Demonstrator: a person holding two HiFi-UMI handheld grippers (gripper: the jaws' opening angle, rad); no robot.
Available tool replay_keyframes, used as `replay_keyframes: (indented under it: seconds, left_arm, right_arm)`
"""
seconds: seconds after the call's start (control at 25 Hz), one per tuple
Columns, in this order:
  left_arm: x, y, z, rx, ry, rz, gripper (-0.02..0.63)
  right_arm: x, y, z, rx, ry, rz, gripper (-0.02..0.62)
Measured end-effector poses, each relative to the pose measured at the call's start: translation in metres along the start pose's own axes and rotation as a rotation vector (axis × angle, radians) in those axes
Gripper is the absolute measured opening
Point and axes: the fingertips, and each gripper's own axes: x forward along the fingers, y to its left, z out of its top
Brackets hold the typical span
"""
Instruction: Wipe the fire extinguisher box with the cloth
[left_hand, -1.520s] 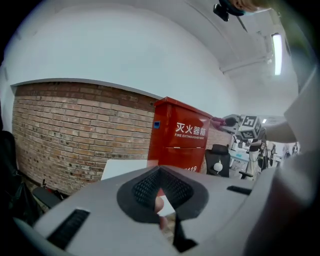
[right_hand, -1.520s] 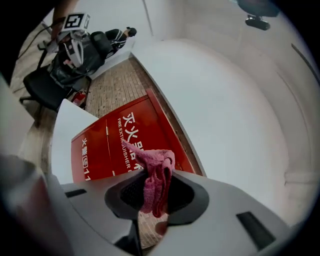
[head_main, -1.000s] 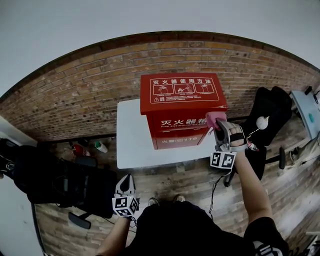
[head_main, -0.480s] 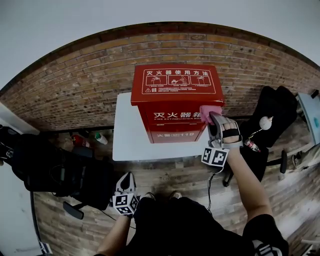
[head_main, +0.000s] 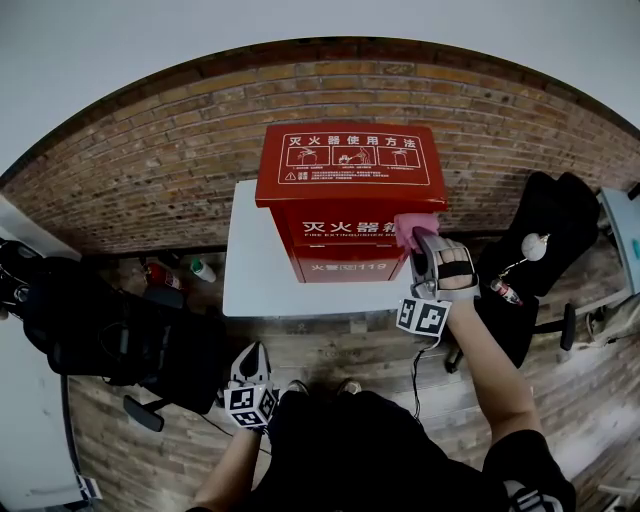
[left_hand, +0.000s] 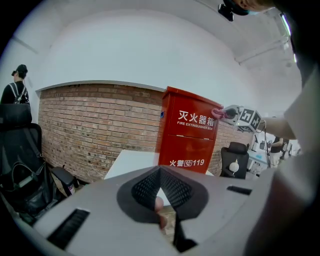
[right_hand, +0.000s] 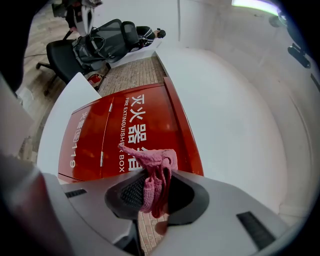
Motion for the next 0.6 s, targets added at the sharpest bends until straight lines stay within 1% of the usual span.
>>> replay_keyframes:
  seconds: [0.36,0.6]
  left_arm:
    - [0.006,-0.007,0.000,0.006,0.007,-0.006,0.022]
    - [0.005,-0.006,-0.004,0.014,0.017,-0.004,0.021]
  right_arm:
    - [0.003,0.015,-0.001,0.030,0.010,0.022,0.092]
    - [0.004,0.035,-0.006,0.043,0.022,0.057,0.093]
